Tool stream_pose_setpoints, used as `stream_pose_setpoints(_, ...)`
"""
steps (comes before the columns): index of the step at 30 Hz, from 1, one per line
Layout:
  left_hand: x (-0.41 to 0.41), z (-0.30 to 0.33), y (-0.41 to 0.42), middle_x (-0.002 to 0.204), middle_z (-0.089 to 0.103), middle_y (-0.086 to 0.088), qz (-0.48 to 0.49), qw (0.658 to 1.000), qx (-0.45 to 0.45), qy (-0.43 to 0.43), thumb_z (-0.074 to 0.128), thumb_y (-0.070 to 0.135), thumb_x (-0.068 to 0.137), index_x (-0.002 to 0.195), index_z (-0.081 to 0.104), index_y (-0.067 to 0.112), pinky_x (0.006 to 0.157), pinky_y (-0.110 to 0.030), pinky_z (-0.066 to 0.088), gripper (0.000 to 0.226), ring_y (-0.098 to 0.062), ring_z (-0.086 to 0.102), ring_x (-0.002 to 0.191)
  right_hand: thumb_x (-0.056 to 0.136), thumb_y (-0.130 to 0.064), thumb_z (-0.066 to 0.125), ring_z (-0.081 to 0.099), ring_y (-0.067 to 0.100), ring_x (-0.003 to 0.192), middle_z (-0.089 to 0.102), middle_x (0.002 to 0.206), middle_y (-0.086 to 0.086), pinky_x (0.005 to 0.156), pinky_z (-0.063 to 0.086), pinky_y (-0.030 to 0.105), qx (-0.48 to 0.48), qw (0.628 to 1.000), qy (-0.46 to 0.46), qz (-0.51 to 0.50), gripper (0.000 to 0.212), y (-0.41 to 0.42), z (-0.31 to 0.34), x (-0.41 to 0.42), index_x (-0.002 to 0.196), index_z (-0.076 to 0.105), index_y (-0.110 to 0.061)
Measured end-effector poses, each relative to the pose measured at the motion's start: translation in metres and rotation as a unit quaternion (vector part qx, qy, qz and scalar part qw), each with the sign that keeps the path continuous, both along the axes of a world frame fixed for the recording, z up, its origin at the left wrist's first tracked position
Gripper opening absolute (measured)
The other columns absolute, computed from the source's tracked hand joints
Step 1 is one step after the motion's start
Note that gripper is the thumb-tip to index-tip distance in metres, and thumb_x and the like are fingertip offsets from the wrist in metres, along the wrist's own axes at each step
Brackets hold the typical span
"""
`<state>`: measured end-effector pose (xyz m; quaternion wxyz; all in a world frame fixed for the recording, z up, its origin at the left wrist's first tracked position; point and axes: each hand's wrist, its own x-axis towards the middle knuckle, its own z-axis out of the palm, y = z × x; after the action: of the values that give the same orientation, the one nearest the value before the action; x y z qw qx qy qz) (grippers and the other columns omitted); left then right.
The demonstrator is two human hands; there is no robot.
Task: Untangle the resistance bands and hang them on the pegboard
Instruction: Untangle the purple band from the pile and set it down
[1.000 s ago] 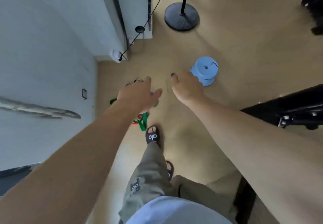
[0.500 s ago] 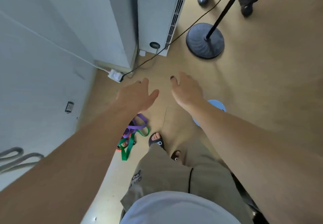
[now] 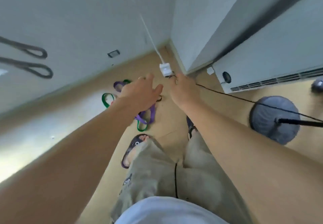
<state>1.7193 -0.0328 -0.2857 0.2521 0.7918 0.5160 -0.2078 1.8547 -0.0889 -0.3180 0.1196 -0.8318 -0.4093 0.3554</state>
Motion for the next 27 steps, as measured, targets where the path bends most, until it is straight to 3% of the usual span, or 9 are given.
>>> stream_pose_setpoints(2,-0.01,-0.022,-0.008,0.105,0.064,-0.01,0.074,0.997,0.001,0.009,0.035,0.053,0.103,0.119,0.045,0.016,0.069,-0.04,0.045,0.041,-0.034,0.06,0.085,0.103,-0.038,0.029,0.061,0.038,0.095,0.064,0.102,0.011,0.081,0.05,0.046,-0.025,0.997,0.006,0.073,0.037,0.009,-0.032,0.002,0.101,0.056,-0.012)
stream_pose_setpoints(4,-0.024,-0.044,-0.02,0.099,0.059,-0.007,0.137,0.99,0.002,0.026,0.034,0.053,0.102,0.12,0.044,0.016,0.071,-0.04,0.043,0.043,-0.035,0.06,0.089,0.102,-0.04,0.028,0.061,0.039,0.097,0.064,0.102,0.013,0.083,0.05,0.046,-0.046,0.99,0.013,0.13,0.038,0.014,-0.062,0.0,0.099,0.054,-0.012)
stream_pose_setpoints(9,-0.05,-0.123,-0.052,0.11,0.059,-0.012,0.244,0.97,-0.009,0.009,0.034,0.046,0.105,0.119,0.045,0.015,0.073,-0.046,0.049,0.036,-0.035,0.06,0.094,0.104,-0.042,0.031,0.057,0.038,0.113,0.063,0.12,0.014,0.096,0.048,0.048,-0.082,0.971,0.017,0.222,0.043,0.02,-0.144,-0.015,0.117,0.059,-0.012)
stream_pose_setpoints(15,-0.095,-0.3,-0.084,0.117,0.061,-0.009,0.335,0.942,-0.007,-0.018,0.035,0.047,0.104,0.129,0.043,0.019,0.073,-0.041,0.048,0.038,-0.032,0.061,0.096,0.106,-0.042,0.034,0.057,0.036,0.112,0.064,0.124,0.012,0.09,0.047,0.042,-0.123,0.95,0.018,0.285,0.042,0.013,-0.309,-0.062,0.12,0.059,-0.011)
stream_pose_setpoints(19,-0.12,-0.42,-0.099,0.11,0.059,-0.009,0.357,0.933,-0.006,-0.029,0.042,0.041,0.104,0.126,0.043,0.017,0.068,-0.036,0.038,0.032,-0.028,0.056,0.088,0.104,-0.04,0.042,0.057,0.034,0.121,0.061,0.135,0.011,0.09,0.046,0.037,-0.19,0.935,0.06,0.295,0.042,0.0,-0.426,-0.101,0.134,0.056,-0.014)
stream_pose_setpoints(23,-0.138,-0.516,-0.112,0.126,0.056,-0.009,0.373,0.926,-0.018,-0.052,0.049,0.025,0.1,0.139,0.036,0.024,0.081,-0.043,0.051,0.042,-0.031,0.059,0.102,0.097,-0.026,0.051,0.072,0.028,0.081,0.065,0.12,0.011,0.058,0.057,0.035,-0.264,0.919,0.174,0.235,0.042,-0.015,-0.523,-0.136,0.139,0.053,-0.017)
stream_pose_setpoints(25,-0.144,-0.549,-0.114,0.135,0.053,-0.008,0.368,0.929,-0.019,-0.048,0.051,0.018,0.097,0.147,0.03,0.026,0.09,-0.05,0.052,0.055,-0.032,0.058,0.11,0.094,-0.023,0.054,0.073,0.026,0.076,0.064,0.124,0.01,0.049,0.057,0.033,-0.281,0.911,0.208,0.218,0.051,-0.022,-0.565,-0.151,0.145,0.049,-0.019)
stream_pose_setpoints(27,-0.149,-0.576,-0.115,0.142,0.05,-0.007,0.366,0.929,-0.021,-0.056,0.054,0.014,0.096,0.152,0.028,0.026,0.094,-0.045,0.051,0.062,-0.03,0.056,0.117,0.096,-0.021,0.054,0.072,0.025,0.068,0.063,0.127,0.011,0.045,0.055,0.03,-0.28,0.909,0.242,0.19,0.051,-0.028,-0.598,-0.163,0.147,0.048,-0.019)
